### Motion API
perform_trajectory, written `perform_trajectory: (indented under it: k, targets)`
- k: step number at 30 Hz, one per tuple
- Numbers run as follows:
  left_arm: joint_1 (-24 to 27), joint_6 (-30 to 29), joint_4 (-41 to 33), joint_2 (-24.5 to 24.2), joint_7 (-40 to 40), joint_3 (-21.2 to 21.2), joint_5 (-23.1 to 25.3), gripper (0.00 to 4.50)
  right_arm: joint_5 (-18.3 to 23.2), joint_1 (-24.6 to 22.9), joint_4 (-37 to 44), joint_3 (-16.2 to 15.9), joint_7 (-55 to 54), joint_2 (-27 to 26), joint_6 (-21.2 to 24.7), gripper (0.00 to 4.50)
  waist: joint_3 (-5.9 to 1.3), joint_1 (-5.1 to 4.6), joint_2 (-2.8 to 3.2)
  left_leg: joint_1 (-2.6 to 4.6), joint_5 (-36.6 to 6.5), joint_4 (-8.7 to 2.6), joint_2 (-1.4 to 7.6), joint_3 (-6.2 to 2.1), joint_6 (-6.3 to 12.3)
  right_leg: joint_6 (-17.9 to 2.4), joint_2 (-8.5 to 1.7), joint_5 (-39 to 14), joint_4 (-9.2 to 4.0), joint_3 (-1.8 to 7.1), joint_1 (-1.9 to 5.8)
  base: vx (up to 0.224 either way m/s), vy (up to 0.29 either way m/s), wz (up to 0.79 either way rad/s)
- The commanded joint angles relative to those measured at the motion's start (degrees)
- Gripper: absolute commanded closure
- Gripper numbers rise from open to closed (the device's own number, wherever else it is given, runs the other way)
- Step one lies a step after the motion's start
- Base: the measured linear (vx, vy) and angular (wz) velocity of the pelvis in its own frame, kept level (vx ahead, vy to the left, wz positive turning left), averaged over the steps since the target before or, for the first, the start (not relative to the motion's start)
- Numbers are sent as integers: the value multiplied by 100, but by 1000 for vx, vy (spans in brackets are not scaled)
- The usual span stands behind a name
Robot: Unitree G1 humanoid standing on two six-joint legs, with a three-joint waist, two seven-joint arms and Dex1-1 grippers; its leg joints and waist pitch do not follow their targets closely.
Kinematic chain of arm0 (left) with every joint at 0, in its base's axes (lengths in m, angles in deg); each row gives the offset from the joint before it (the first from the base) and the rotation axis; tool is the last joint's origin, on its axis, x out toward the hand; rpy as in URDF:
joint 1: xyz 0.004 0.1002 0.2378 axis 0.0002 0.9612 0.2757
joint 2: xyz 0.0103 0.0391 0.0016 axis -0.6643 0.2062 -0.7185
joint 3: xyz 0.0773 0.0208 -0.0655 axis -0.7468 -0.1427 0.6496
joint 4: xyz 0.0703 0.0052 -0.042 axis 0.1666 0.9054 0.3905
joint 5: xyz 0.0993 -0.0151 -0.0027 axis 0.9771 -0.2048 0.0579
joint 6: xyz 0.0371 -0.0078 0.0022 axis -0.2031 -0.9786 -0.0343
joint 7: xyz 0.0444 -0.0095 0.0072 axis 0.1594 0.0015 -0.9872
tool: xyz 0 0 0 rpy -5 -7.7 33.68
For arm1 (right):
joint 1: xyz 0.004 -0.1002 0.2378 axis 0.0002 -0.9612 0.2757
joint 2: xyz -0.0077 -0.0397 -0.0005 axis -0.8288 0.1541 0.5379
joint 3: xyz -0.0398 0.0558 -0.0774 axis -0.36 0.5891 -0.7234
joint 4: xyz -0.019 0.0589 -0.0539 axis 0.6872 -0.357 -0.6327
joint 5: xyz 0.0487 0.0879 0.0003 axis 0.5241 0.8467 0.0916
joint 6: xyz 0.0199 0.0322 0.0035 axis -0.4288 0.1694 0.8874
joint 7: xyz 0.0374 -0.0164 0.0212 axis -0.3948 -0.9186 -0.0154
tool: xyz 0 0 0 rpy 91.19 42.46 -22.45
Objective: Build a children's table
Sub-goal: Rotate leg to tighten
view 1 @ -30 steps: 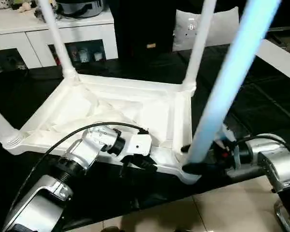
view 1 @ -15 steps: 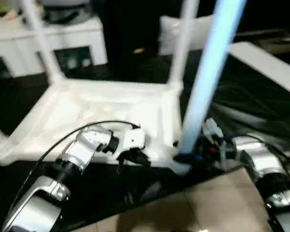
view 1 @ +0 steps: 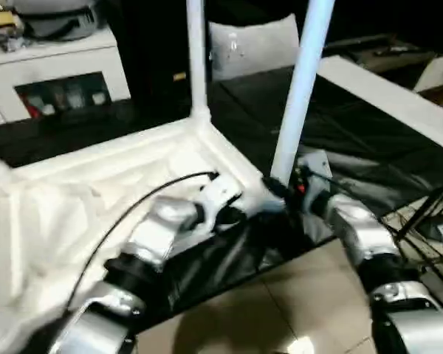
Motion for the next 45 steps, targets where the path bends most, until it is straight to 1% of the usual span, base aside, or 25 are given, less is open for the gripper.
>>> perform_trajectory:
  k: [1,3,5,6,7,8,9,10,12,14,15,16,17,18,20,24,28,31,32,33,36,38,41,43,45]
  targets:
    - [-121,93,-305,229,-19,-120,-84,450,140,-53,231,9,-334,-306,371,181,-278,51,-55,-84,-952,-432,136,27,457,-1123,-353,-1394,-650,299,300,0,0,0]
    - [-119,99,-308,222,-17,-127,-73,450,147,-63,275,5,-334,-310,378,175,-278,52,-58,-76,-939,-449,160,30,515,-1149,-361,-1206,-649,323,275,0,0,0]
    - [-46,233,-396,45,140,-236,24,450,189,-281,1048,-125,-180,-295,500,161,-317,112,-53,-48,-563,-433,194,45,654,-1244,-355,-475,-588,345,286,0,0,0]
    - [-37,242,-409,29,153,-242,28,450,173,-306,1125,-142,-173,-289,511,138,-357,115,-37,-77,-152,-407,193,37,787,-1337,-352,165,-508,340,312,0,0,0]
    - [-14,268,-443,-14,188,-258,37,450,130,-374,1329,-188,-153,-272,539,138,-376,135,-32,-64,58,-384,197,37,864,-1372,-352,488,-484,340,307,0,0,0]
    - [6,281,-474,-44,207,-266,42,450,83,-431,1495,-227,-154,-259,571,135,-403,144,-41,-74,459,-335,184,45,1064,-1477,-360,1096,-412,347,309,0,0,0]
    - [9,285,-480,-55,214,-268,40,450,74,-446,1529,-231,-158,-254,578,109,-412,165,-39,-70,630,-317,178,47,1159,-1520,-361,1335,-391,347,307,0,0,0]
    - [58,470,-518,-289,459,-307,-7,450,37,-695,1953,-263,39,-63,405,109,-390,207,-47,-68,726,-310,172,67,1352,-1562,-363,1491,-390,333,289,0,0,0]
    - [74,571,-520,-401,586,-325,-34,450,48,-804,2119,-266,164,40,288,91,-371,238,-45,-52,408,-326,195,94,1359,-1524,-391,1170,-426,344,280,0,0,0]
    - [71,779,-448,-571,796,-371,-33,450,258,-906,2345,-368,796,393,702,71,-350,260,-41,-38,108,-357,210,105,1257,-1496,-373,748,-463,347,283,0,0,0]
    - [71,779,-448,-571,796,-371,-33,450,258,-906,2345,-368,796,393,702,58,-340,275,-33,-28,31,-366,212,105,1217,-1483,-361,637,-475,350,278,0,0,0]
    - [70,1082,-348,-802,1183,-462,-53,450,387,-1015,2487,-433,1503,847,879,49,-330,339,-20,-11,-140,-384,215,104,1106,-1433,-357,399,-496,363,269,0,0,0]
    - [70,1082,-348,-802,1183,-462,-53,450,387,-1015,2487,-433,1503,847,879,49,-324,340,-40,-4,-217,-392,228,119,1081,-1422,-355,349,-508,380,271,0,0,0]
    - [70,1152,-320,-870,1301,-490,-61,450,391,-1045,2509,-440,1673,963,859,36,-319,361,-33,5,-255,-393,236,126,1036,-1427,-365,336,-499,392,254,0,0,0]
    - [51,1519,-231,-1088,1708,-596,-77,450,440,-1092,2567,-464,2076,1219,920,21,-315,377,-42,-9,-314,-414,231,132,913,-1414,-366,314,-494,401,259,0,0,0]
    - [25,1912,-152,-1370,2398,-735,-205,450,531,-1136,2644,-622,2735,1519,853,21,-321,421,-43,0,-339,-408,227,147,867,-1439,-380,275,-494,411,253,0,0,0]
    - [-23,2227,-100,-1618,2949,-950,-191,450,658,-1166,2732,-836,3488,1783,903,21,-328,482,-48,12,-307,-403,247,159,901,-1464,-374,378,-467,417,239,0,0,0]
    - [-50,2363,-63,-1683,3159,-1032,-181,450,682,-1151,2729,-939,3806,1894,946,55,-332,513,-45,15,-239,-396,256,161,941,-1491,-379,476,-448,420,228,0,0,0]
    - [-53,2376,-62,-1690,3186,-1042,-182,450,685,-1147,2724,-950,3842,1906,952,58,-330,535,-74,15,-245,-395,248,169,932,-1500,-378,412,-451,420,229,0,0,0]
    - [-53,2376,-62,-1690,3186,-1042,-182,450,685,-1147,2724,-950,3842,1906,952,58,-333,549,-68,18,-239,-397,252,171,921,-1496,-384,387,-450,423,230,0,0,0]
    - [-107,2511,-12,-1698,3435,-1136,-193,450,726,-1083,2605,-1049,4301,1984,1022,96,-334,598,-88,22,-254,-394,253,185,895,-1479,-391,294,-452,433,225,0,0,0]
    - [-116,2528,5,-1686,3456,-1143,-198,450,735,-1080,2577,-1071,4397,1995,1011,99,-339,612,-89,19,-203,-388,254,186,907,-1484,-387,343,-443,433,221,0,0,0]
    - [-134,2571,51,-1662,3511,-1154,-232,450,761,-1102,2504,-1152,4651,2062,992,140,-342,612,-84,9,-196,-380,247,183,927,-1488,-383,380,-443,425,227,0,0,0]
    - [-133,2547,56,-1646,3526,-1140,-269,450,798,-1120,2504,-1162,4714,2082,1021,143,-345,615,-80,7,-185,-379,247,183,925,-1493,-385,381,-441,425,229,0,0,0]
    - [-141,2540,84,-1634,3549,-1134,-285,450,842,-1160,2541,-1162,4776,2096,1071,174,-350,618,-85,6,-125,-373,246,182,940,-1491,-380,425,-436,424,228,0,0,0]
